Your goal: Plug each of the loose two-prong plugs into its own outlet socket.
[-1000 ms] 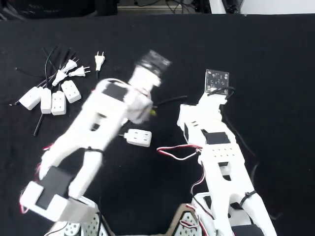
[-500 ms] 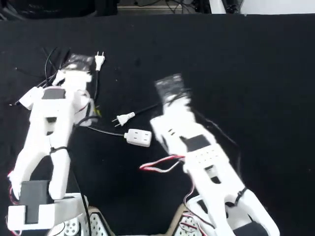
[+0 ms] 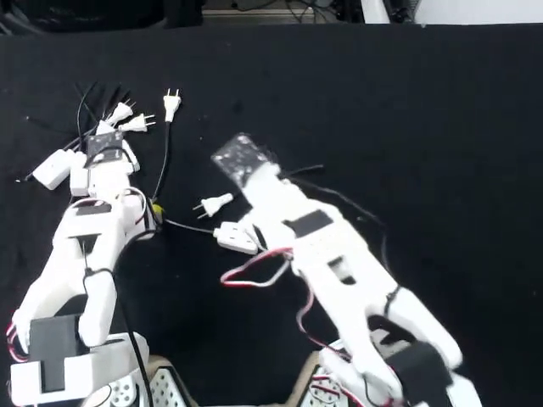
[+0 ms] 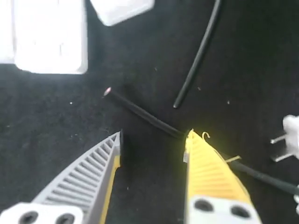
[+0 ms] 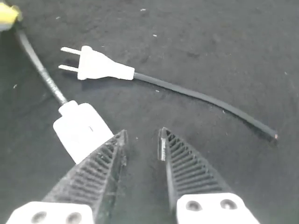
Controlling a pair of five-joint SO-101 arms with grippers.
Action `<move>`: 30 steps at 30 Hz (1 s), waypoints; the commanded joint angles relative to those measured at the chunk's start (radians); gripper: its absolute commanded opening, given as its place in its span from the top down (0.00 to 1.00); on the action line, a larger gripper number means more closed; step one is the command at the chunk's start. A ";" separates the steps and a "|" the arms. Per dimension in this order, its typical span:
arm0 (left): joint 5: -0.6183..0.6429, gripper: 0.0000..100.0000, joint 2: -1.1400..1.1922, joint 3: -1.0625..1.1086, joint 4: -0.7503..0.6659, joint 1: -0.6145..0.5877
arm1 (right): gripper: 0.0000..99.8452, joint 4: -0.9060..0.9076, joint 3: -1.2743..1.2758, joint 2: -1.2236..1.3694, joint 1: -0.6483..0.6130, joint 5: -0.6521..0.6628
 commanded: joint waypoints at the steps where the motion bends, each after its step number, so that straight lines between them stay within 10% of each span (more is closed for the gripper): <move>1: 0.072 0.78 -0.012 0.010 -0.061 -0.041 | 0.89 0.061 -0.173 0.090 -0.048 0.133; 9: 0.097 0.78 -0.009 0.005 -0.060 -0.056 | 0.89 0.061 -0.275 0.228 -0.109 0.479; 30: 0.098 0.78 -0.002 -0.104 0.184 -0.170 | 0.77 0.061 -0.545 0.616 -0.107 0.681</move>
